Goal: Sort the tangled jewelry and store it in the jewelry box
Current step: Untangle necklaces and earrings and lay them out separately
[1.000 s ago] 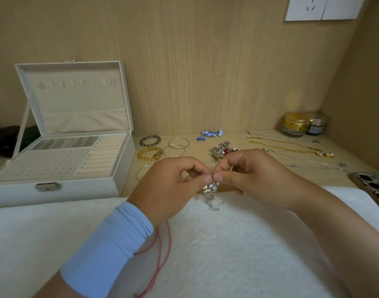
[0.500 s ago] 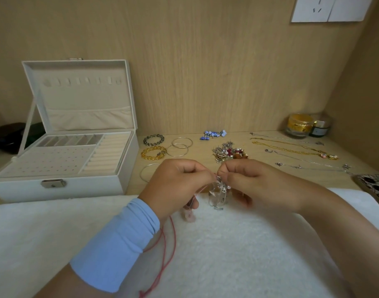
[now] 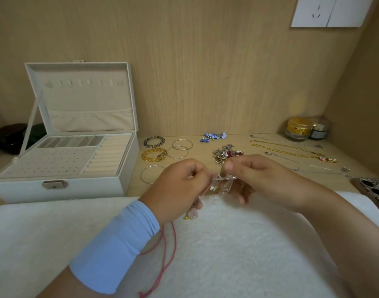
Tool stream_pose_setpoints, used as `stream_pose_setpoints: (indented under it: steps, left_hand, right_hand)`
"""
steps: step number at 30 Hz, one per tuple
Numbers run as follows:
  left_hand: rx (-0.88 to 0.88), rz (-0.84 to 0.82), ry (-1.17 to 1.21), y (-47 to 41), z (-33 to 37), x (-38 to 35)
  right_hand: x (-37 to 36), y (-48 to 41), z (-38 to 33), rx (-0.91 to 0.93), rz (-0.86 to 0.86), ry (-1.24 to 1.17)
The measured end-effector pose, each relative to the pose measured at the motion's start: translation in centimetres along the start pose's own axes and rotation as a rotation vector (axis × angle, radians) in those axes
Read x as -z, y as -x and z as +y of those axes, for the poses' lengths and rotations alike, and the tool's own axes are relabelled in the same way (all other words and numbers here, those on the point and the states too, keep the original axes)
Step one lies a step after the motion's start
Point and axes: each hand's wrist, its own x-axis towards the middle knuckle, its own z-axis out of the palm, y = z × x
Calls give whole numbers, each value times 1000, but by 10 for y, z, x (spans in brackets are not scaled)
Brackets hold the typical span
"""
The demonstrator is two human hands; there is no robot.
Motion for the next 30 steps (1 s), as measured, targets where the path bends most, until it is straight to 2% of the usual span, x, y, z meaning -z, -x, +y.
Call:
stream_pose_setpoints:
  steps: [5, 10, 12, 15, 17, 20, 23, 26, 30]
  left_hand:
    - [-22, -6, 110, 0, 1, -2]
    - [-6, -99, 244, 2, 3, -2]
    - [0, -132, 227, 3, 3, -2]
    - [10, -134, 79, 1, 1, 3]
    - [32, -176, 68, -1, -1, 10]
    - [56, -302, 165, 0, 1, 18]
    - [65, -372, 322, 1, 3, 22]
    - [29, -376, 388, -3, 2, 24]
    - [39, -306, 473, -3, 3, 22]
  right_hand:
    - [1, 2, 4, -68, -166, -7]
    - [8, 5, -2, -60, -247, -52]
    - [10, 6, -3, -59, -263, -40]
    - [12, 6, -2, -46, -190, -11]
    - [13, 5, -1, -31, -108, -22]
    - [13, 3, -1, -47, -3, -51]
    - [10, 1, 0, -77, 14, -151]
    - [6, 3, -4, -99, 64, -260]
    - [10, 3, 0, -96, 68, -256]
